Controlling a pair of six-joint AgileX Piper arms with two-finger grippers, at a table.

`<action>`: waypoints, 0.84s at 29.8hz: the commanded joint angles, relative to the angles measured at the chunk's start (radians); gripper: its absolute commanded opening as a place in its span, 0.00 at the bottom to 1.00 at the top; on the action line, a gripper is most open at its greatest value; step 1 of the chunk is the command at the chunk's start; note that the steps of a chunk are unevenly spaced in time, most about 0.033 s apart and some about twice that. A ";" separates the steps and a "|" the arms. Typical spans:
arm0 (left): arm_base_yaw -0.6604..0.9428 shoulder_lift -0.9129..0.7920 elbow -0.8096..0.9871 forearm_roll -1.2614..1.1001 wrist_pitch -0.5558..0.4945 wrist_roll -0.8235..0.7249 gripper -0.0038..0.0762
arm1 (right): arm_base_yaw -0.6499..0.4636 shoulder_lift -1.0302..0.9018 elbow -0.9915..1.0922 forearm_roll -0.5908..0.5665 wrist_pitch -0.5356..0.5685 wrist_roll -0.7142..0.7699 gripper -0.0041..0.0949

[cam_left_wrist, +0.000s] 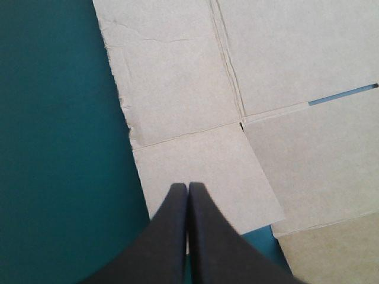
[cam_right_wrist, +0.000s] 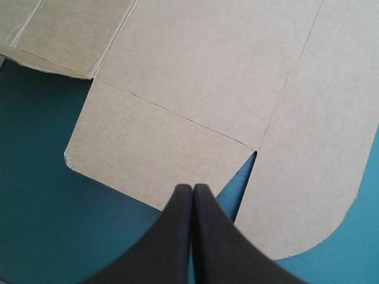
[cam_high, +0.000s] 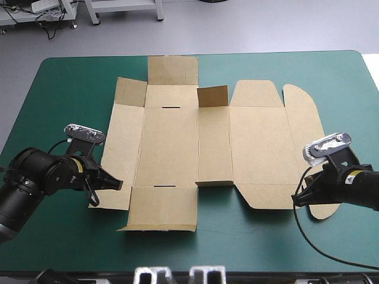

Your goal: Fold the box

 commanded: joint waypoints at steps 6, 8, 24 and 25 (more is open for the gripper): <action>-0.008 -0.012 -0.026 -0.021 -0.040 -0.002 0.04 | -0.004 -0.001 -0.023 0.008 -0.055 0.000 0.02; -0.008 -0.012 -0.026 -0.031 -0.043 -0.002 0.04 | -0.004 -0.001 -0.023 0.008 -0.060 0.000 0.02; 0.063 0.093 -0.038 -0.076 -0.147 0.074 0.07 | -0.004 -0.001 -0.023 0.008 -0.097 0.000 0.02; 0.083 0.112 -0.038 -0.108 -0.171 0.103 0.07 | -0.004 -0.001 -0.021 0.008 -0.101 0.000 0.02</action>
